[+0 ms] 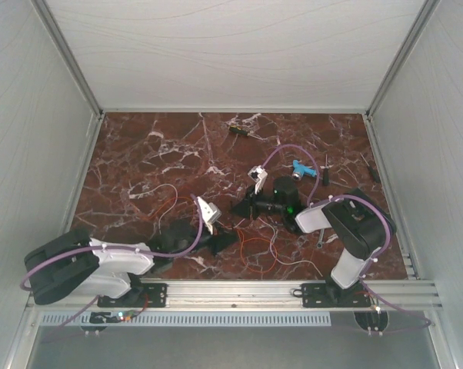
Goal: Zip-tie the wires
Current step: Tie the cable at the center of the board.
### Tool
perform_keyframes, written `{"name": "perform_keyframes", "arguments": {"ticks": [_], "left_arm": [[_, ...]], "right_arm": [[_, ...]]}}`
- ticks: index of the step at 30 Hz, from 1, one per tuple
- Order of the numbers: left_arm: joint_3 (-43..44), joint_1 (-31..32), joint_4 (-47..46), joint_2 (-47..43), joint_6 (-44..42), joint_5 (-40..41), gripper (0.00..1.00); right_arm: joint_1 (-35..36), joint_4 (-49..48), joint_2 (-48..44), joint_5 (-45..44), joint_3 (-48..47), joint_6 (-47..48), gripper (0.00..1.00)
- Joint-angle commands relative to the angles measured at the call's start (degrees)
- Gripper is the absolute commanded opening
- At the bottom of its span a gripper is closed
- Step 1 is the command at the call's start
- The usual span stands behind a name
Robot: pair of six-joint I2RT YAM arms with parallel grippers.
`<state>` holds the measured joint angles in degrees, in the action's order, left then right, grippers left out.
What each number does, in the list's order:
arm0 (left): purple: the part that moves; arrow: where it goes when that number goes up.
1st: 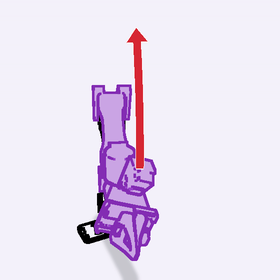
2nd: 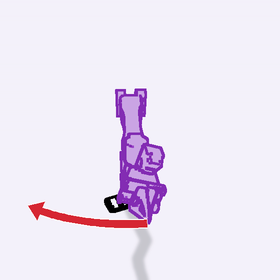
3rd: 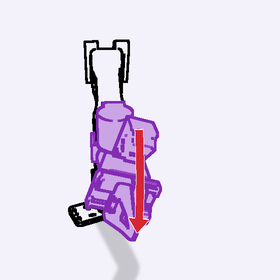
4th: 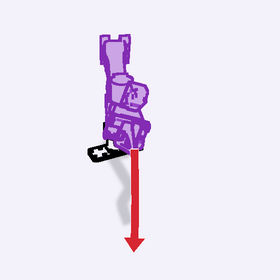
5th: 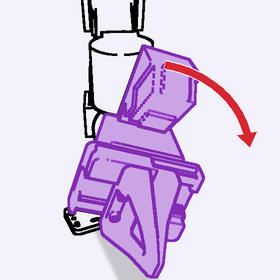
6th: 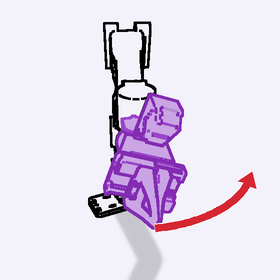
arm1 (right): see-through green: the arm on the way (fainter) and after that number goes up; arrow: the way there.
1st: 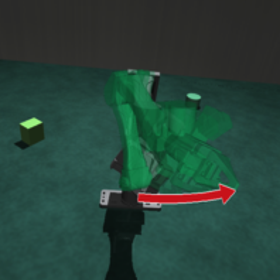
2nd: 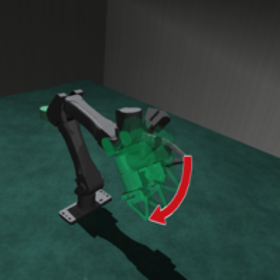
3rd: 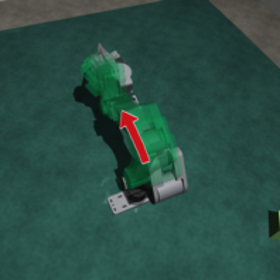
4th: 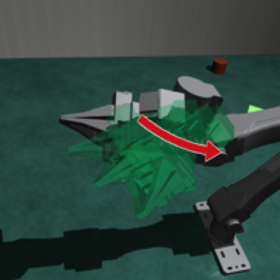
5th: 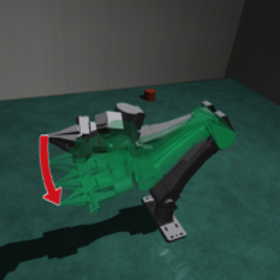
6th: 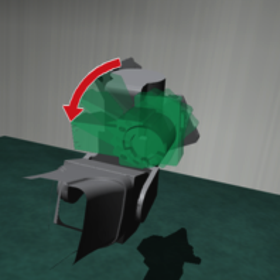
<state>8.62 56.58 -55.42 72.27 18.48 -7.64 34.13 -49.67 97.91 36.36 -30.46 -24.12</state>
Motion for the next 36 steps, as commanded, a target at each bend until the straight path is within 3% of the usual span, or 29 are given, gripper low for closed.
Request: {"name": "perform_keyframes", "arguments": {"ticks": [1, 5, 10, 15, 18, 25, 33, 36], "left_arm": [[3.39, -1.36, 13.26, -1.42, 3.59, -1.34, 0.0], [5.9, -4.55, 19.13, -0.88, 5.01, -6.38, 0.0], [7.88, -8.88, 21.05, 0.25, 5.29, -18.33, 0.0], [11.76, -12.04, 26.54, 1.99, 4.01, -28.74, 0.0], [13.14, -12.18, 26.95, 3.46, 4.23, -31.58, 0.0], [15.0, -13.76, 28.99, 5.07, 6.64, -35.51, 0.0], [13.93, -14.03, 34.11, -0.12, 8.86, -34.19, 0.0], [14.33, -14.25, 35.28, -0.98, 10.12, -34.84, 0.0]], "right_arm": [[0.4, -5.62, -1.66, -1.78, 0.85, 3.72, 0.0], [0.41, -11.27, -2.3, -2.05, 3.44, 4.31, 0.0], [1.29, -20.66, -1.7, -0.49, 6.59, 6.92, 0.0], [5.14, -30.33, -2.04, -2.56, 11.74, 17.83, 0.0], [7.37, -29.49, -2.9, -3.59, 12.9, 24.01, 0.0], [8.15, -31.28, -3.37, -5.72, 14.05, 27.05, 0.0], [7.39, -28.11, -1.38, -4.81, 11.38, 24.56, 0.0], [6.67, -32.9, 0.93, -3.65, 11.89, 22.6, 0.0]]}}
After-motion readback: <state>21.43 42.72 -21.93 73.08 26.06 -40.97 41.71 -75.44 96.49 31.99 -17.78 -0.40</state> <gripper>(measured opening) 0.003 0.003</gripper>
